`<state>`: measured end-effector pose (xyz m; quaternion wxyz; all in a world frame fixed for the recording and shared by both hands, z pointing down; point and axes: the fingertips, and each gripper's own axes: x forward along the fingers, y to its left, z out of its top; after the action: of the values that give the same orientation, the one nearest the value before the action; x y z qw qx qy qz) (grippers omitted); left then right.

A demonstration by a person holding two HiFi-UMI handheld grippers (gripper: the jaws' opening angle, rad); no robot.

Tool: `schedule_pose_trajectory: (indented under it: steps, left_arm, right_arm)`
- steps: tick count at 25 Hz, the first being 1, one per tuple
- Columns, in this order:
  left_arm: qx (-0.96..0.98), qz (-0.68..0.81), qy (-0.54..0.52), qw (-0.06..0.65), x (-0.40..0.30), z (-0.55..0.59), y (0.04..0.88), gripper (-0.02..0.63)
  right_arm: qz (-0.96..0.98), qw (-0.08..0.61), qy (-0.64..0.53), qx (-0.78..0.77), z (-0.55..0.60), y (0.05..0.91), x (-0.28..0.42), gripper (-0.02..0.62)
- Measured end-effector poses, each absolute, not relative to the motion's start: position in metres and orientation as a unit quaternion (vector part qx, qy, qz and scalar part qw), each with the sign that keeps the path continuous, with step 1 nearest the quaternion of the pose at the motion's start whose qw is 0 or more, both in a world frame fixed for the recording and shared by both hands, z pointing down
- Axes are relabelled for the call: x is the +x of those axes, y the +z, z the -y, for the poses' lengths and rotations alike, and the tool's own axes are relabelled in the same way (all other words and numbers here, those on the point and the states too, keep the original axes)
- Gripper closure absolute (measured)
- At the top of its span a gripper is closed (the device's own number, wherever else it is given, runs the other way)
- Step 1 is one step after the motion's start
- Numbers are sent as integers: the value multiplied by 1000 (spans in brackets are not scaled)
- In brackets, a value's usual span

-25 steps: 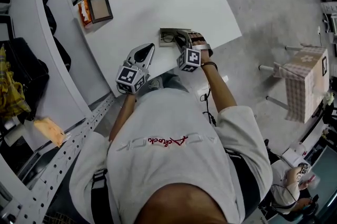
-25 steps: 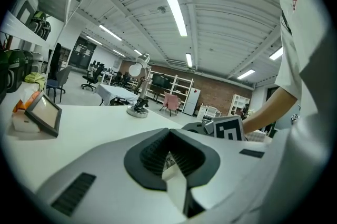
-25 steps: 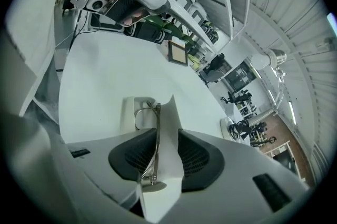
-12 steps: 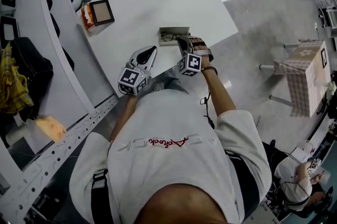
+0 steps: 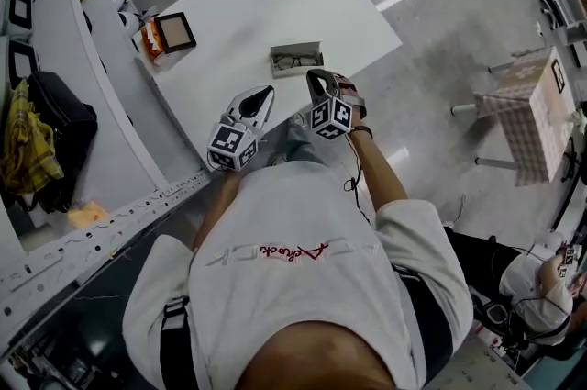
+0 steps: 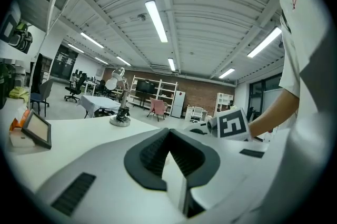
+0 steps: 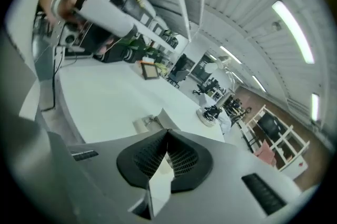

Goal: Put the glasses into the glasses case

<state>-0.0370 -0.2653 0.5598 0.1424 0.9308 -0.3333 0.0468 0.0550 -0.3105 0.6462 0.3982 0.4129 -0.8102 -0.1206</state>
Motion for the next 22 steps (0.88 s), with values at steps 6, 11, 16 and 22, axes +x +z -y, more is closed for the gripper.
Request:
schedule_pose_trajectory:
  steps: [6,11,16,22]
  left_arm:
    - [941,309,52,127,-28,239,553,583]
    - [946,292,47,132,-16,216,554,583]
    - [947,289,46,133,-13,200,551,583]
    - [945,294,43,135,-3,175,548,583]
  right_arm:
    - [828,214,24,518,285,597,63,580]
    - [830,81,108,541,252,566,67,580]
    - [830,8,132,542,224,544,61,581]
    - [841,27,92,532,193,532,62,581]
